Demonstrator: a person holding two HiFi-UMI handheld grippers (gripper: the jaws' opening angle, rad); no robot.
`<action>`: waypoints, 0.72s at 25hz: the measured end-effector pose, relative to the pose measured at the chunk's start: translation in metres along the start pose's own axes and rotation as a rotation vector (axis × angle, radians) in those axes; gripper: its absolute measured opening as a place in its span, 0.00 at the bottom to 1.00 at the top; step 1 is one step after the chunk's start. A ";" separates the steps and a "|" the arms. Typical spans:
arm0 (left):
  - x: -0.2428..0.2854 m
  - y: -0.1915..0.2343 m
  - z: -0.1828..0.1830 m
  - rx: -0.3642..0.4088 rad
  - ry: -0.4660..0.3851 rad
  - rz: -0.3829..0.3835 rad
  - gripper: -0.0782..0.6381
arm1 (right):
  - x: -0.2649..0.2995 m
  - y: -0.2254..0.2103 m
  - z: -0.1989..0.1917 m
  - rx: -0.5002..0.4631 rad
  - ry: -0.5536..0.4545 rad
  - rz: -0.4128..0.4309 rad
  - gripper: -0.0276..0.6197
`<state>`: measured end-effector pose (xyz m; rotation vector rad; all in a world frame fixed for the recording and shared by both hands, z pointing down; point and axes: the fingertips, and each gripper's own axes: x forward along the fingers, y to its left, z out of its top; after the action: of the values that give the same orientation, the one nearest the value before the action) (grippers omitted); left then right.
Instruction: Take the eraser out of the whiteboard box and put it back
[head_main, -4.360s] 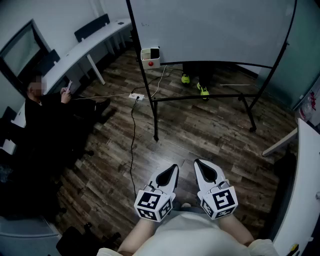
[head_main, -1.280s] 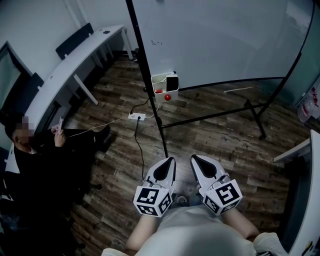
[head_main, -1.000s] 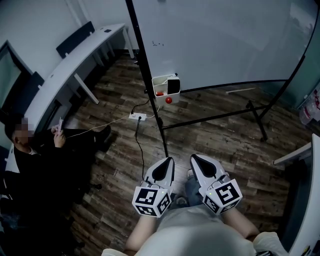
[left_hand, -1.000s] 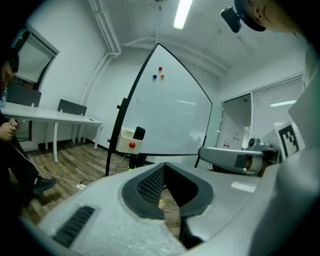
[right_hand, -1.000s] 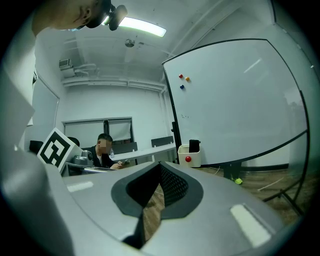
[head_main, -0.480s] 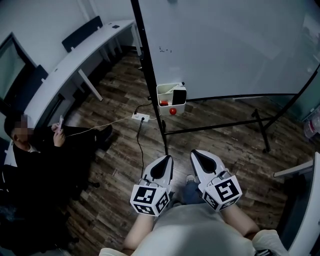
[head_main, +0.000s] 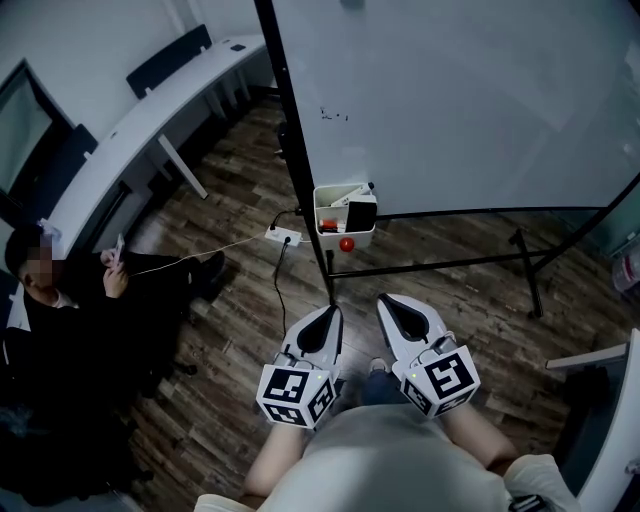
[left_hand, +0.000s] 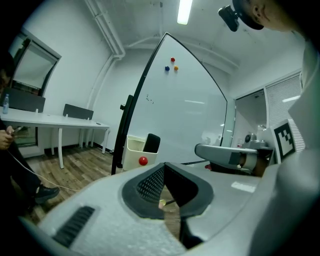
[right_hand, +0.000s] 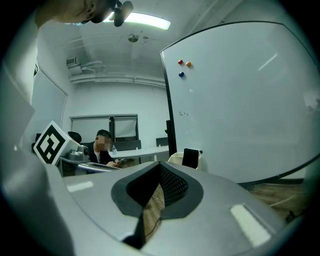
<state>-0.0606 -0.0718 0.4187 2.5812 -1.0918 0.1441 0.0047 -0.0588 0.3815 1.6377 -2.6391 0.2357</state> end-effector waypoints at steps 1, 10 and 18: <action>0.005 0.002 0.002 -0.001 -0.001 0.005 0.12 | 0.003 -0.004 0.001 0.000 0.000 0.003 0.05; 0.044 0.016 0.019 -0.010 -0.018 0.050 0.12 | 0.036 -0.037 0.005 -0.020 0.017 0.045 0.05; 0.072 0.027 0.033 -0.015 -0.037 0.087 0.12 | 0.065 -0.063 0.009 -0.040 0.027 0.091 0.10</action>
<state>-0.0306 -0.1501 0.4111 2.5338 -1.2148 0.1087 0.0322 -0.1447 0.3866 1.4936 -2.6832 0.2040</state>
